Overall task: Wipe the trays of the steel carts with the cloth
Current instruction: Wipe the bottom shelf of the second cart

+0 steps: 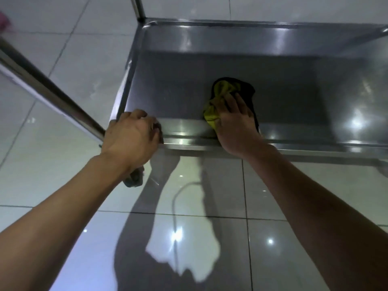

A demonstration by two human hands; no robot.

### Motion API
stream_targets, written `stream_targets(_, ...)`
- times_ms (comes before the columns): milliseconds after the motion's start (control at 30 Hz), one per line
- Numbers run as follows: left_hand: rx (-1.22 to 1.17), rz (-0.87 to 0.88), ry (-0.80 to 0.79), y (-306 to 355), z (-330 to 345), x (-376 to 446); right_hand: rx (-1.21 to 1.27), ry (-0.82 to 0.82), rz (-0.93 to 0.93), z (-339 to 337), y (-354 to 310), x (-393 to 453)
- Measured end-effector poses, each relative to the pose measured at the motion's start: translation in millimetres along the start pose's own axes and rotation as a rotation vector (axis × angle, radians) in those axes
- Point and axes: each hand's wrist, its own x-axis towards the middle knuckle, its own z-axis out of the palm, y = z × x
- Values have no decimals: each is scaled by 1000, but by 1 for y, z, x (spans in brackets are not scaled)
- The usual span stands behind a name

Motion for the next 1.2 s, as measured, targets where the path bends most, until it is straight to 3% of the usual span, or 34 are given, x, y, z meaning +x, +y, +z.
stream_targets(167, -26, -44, 28, -22, -5, -12, -30, -49, -164, 16, -80, 27)
stream_targets(333, 1, -43, -28, -33, 1, -30, 92, -153, -335, 20, -152, 70)
stream_targets(500, 21, 27, -22, -43, 6, -35, 220, -192, -436, 27, -172, 93)
stream_targets(667, 12, 41, -44, -33, 6, -26, 185, -37, -381, 34, -137, 89)
stream_targets(933, -38, 110, -65, 41, 10, 29, 249, 11, -102, 2, -7, 51)
stream_targets(1033, -17, 175, 4, 79, 13, 47, 149, 59, -67, -14, 52, 28)
stream_targets(1200, 13, 206, 51, 128, 22, 60, -158, 7, 46, -34, 140, -6)
